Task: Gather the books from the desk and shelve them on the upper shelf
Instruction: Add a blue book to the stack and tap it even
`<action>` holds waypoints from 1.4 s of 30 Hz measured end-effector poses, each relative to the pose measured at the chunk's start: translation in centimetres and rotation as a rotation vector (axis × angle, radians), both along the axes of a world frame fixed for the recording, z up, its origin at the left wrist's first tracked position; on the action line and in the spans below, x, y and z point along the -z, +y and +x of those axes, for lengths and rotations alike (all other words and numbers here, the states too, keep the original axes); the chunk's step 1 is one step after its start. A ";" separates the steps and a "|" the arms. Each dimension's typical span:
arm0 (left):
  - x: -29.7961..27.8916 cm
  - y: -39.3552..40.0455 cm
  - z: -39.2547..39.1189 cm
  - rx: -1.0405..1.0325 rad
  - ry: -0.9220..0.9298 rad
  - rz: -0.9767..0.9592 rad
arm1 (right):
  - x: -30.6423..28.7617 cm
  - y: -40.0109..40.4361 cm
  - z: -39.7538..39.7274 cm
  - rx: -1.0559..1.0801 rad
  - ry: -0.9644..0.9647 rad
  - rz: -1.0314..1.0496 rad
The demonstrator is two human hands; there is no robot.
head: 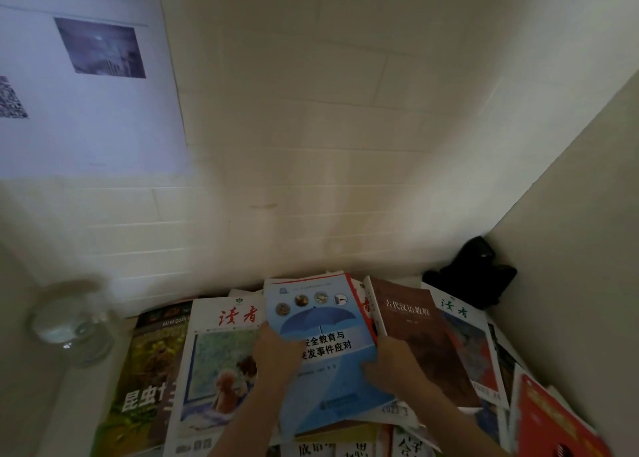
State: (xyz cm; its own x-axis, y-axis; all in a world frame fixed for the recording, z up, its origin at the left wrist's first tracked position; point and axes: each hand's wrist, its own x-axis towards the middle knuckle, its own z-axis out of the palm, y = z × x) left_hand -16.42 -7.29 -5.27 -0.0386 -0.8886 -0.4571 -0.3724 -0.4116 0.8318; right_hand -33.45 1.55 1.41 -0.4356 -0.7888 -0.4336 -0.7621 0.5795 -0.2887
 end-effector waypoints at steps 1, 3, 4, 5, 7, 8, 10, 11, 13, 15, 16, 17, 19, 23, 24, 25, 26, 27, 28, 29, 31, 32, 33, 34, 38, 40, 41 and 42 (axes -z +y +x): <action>-0.6 -0.5 0.4 -0.041 0.058 0.082 | 0.1 -0.2 0.2 0.005 -0.008 0.018; -1.3 -1.3 0.9 -0.069 0.157 0.178 | 0.1 -0.2 0.7 0.017 -0.029 0.028; -1.5 -1.4 1.1 -0.037 0.190 0.154 | 0.1 -0.1 0.8 0.023 -0.030 0.010; -1.7 -1.3 1.2 0.032 0.177 0.082 | 0.2 0.0 0.7 0.033 -0.044 -0.016; -2.0 -0.8 1.4 0.136 0.157 -0.060 | 0.4 0.3 0.7 0.076 -0.128 -0.098; -2.6 -0.3 1.6 0.148 0.149 -0.095 | 0.5 0.4 0.8 0.097 -0.179 -0.131; -3.9 0.6 2.0 0.153 0.144 -0.157 | 0.7 0.4 1.3 0.101 -0.250 -0.152; -4.4 0.9 2.1 0.149 0.140 -0.204 | 0.8 0.4 1.5 0.094 -0.262 -0.145; -6.5 1.4 2.0 0.173 0.145 -0.309 | 0.4 0.7 1.7 0.148 -0.362 -0.140; -9.8 1.9 1.1 0.236 0.156 -0.415 | -0.8 1.5 1.1 0.287 -0.656 -0.174; -11.5 2.0 0.4 0.265 0.170 -0.452 | -1.4 2.1 0.5 0.350 -0.816 -0.221; -13.1 2.1 -0.5 0.288 0.196 -0.479 | -2.2 3.0 -0.3 0.409 -0.954 -0.276; -15.6 2.5 -2.9 0.324 0.321 -0.466 | -3.7 4.6 -2.5 0.517 -1.135 -0.394; -15.6 3.1 -9.7 0.354 0.507 -0.257 | -6.9 7.9 -9.0 0.645 -1.006 -0.475; -14.2 3.2 -11.7 0.372 0.453 -0.236 | -6.9 8.4 -10.9 0.635 -0.881 -0.462; -12.6 3.3 -13.5 0.392 0.394 -0.219 | -6.3 8.6 -12.7 0.620 -0.762 -0.449; -10.6 3.3 -15.2 0.413 0.314 -0.183 | -5.5 8.7 -14.3 0.604 -0.659 -0.428; -8.9 3.4 -16.6 0.425 0.244 -0.128 | -4.4 8.8 -15.5 0.597 -0.590 -0.403; -7.3 3.6 -17.7 0.448 0.142 -0.078 | -2.8 8.8 -16.6 0.591 -0.538 -0.369; -5.8 3.7 -18.6 0.487 0.011 -0.063 | -1.2 8.7 -17.5 0.570 -0.502 -0.334; -4.1 4.0 -19.3 0.561 -0.288 -0.057 | 1.7 8.3 -18.3 0.500 -0.465 -0.300; -4.0 4.1 -19.3 0.558 -0.363 -0.048 | 2.7 8.0 -18.5 0.473 -0.459 -0.298; -3.4 4.1 -19.2 0.540 -0.385 -0.039 | 3.3 7.7 -18.6 0.456 -0.471 -0.286; -3.1 4.1 -19.1 0.514 -0.370 -0.024 | 3.8 7.5 -18.6 0.451 -0.507 -0.277; -2.3 3.6 -18.6 0.440 -0.140 -0.003 | 4.4 7.5 -18.5 0.486 -0.604 -0.277; -2.8 3.5 -18.2 0.400 -0.010 0.018 | 4.2 7.5 -18.2 0.513 -0.613 -0.278; -3.1 3.6 -17.9 0.370 0.042 0.028 | 4.0 7.4 -17.9 0.521 -0.612 -0.277; -3.4 3.8 -17.5 0.345 0.078 0.033 | 4.0 7.4 -17.7 0.522 -0.610 -0.285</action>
